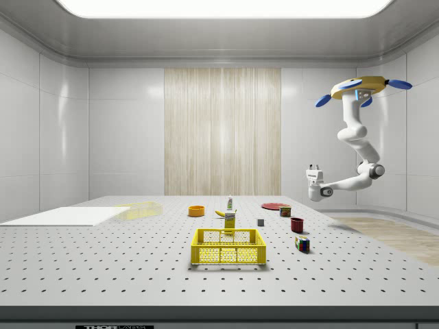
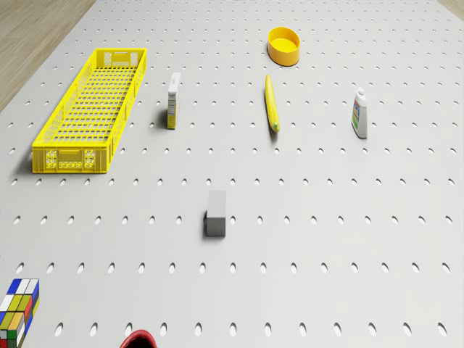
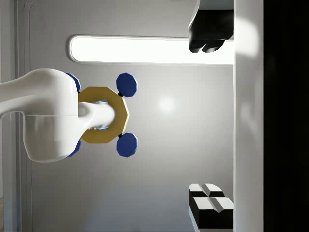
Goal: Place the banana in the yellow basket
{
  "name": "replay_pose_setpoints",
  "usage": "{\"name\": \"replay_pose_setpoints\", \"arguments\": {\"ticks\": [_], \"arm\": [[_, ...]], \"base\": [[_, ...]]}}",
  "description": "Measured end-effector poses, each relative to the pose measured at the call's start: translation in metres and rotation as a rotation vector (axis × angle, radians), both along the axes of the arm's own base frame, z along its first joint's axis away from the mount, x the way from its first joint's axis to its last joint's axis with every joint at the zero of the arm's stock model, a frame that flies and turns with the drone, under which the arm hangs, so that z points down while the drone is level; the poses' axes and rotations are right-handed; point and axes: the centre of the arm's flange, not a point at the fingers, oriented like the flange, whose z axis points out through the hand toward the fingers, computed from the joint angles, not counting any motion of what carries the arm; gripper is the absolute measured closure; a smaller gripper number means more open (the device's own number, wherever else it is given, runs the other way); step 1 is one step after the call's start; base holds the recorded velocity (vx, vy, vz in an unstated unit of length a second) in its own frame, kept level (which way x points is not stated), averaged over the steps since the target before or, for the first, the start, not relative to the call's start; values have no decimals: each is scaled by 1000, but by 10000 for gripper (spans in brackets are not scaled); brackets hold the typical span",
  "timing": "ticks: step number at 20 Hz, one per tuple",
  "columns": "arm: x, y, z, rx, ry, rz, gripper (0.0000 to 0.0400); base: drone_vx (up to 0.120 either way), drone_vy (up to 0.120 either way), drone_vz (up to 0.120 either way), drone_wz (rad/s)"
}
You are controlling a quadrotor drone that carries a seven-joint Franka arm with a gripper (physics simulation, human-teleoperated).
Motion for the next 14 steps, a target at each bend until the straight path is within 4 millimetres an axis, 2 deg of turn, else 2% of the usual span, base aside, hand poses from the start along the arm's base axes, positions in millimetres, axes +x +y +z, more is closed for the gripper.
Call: {"name": "replay_pose_setpoints", "arguments": {"ticks": [14], "arm": [[-1, 12, -1, -118, -11, -3, 0]], "base": [[120, -120, 0, 0]]}}
